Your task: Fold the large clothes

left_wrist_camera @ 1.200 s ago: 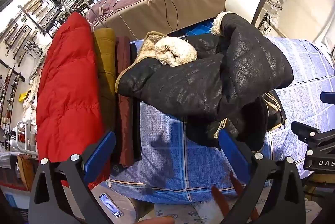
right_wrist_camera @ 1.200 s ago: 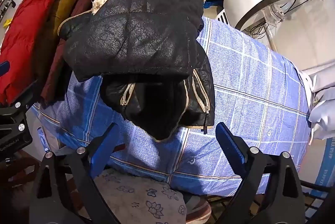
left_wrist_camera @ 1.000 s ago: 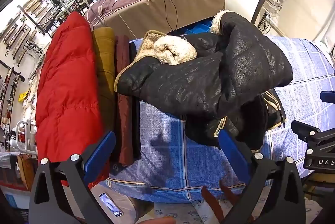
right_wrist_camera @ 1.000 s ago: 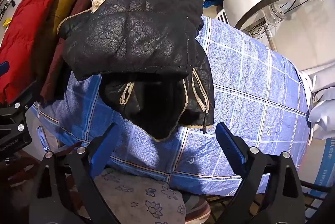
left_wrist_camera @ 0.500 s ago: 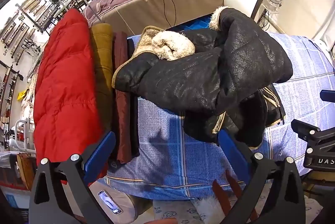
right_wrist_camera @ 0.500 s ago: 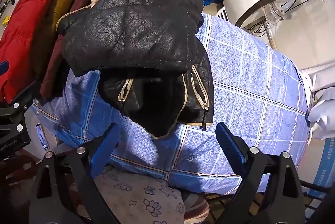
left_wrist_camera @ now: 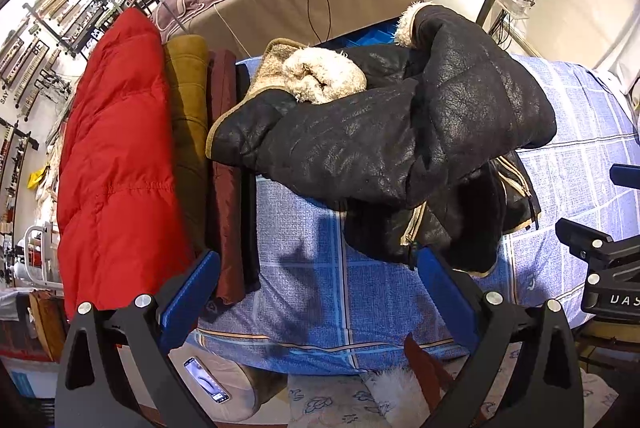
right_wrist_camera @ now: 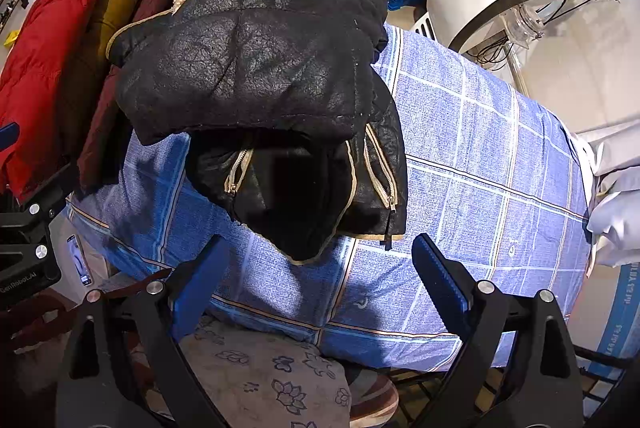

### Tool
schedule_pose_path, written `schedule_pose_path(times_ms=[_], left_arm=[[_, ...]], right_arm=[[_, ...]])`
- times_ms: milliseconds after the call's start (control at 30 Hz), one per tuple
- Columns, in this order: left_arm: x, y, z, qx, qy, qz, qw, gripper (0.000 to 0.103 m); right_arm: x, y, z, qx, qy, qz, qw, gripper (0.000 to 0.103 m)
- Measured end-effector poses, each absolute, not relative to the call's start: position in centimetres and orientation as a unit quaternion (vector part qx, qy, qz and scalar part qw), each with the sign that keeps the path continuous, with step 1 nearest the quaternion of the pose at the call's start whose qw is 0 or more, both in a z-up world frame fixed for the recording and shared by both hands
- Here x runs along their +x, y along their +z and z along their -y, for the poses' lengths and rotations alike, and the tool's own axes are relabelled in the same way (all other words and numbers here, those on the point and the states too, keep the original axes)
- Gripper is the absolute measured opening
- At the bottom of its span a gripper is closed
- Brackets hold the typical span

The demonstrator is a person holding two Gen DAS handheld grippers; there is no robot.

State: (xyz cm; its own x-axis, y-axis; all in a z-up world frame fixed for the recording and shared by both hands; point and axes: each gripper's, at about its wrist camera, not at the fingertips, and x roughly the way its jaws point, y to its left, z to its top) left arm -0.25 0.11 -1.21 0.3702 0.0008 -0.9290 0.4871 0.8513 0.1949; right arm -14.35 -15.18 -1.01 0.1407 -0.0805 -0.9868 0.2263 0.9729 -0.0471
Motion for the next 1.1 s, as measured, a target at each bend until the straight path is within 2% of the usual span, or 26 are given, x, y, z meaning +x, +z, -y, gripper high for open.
schedule_pose_path(times_ms=[1100], left_arm=[[-0.71,-1.42,-0.31,0.217,-0.159,-0.547,0.793,0.097]], right_arm=[[-14.37,-1.14,15.16,0.058,-0.101,-0.648,0.753,0.092]])
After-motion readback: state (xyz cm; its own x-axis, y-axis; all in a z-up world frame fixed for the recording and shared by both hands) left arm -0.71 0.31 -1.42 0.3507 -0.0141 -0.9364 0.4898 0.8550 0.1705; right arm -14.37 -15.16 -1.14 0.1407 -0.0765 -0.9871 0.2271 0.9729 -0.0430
